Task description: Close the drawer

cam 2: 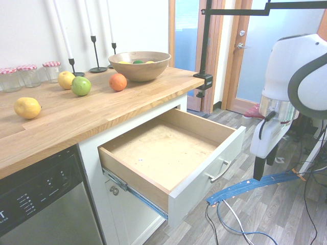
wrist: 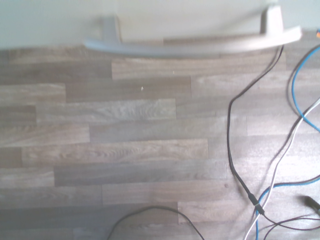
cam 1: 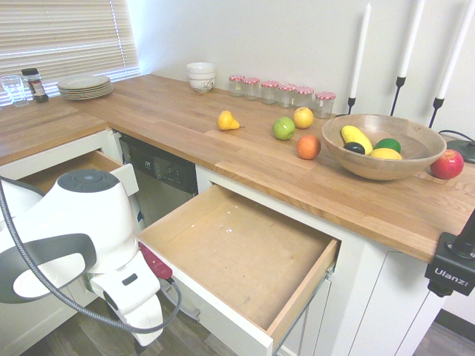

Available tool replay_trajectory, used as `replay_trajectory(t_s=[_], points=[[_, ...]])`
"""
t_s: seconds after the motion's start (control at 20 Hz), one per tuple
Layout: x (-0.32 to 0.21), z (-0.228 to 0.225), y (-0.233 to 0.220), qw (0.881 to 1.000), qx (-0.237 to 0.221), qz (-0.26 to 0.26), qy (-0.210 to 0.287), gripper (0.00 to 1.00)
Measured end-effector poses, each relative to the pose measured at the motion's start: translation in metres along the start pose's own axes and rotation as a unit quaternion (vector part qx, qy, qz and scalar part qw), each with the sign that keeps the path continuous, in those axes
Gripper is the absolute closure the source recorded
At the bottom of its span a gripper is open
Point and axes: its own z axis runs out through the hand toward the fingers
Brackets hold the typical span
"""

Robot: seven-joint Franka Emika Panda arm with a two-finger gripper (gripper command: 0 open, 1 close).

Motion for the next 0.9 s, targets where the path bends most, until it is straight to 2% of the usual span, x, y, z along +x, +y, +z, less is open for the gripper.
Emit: replay_trajectory(t_s=[0.4, 0.6, 0.65, 0.9], points=[[-0.001, 0.051, 0.006, 0.999, 0.005, -0.035, 0.003, 0.00], [0.001, 0.060, 0.004, 0.998, 0.018, -0.051, 0.016, 0.00], [0.001, 0.062, 0.003, 0.998, 0.020, -0.053, 0.019, 1.00], [0.003, 0.066, 0.002, 0.998, 0.022, -0.054, 0.022, 1.00]])
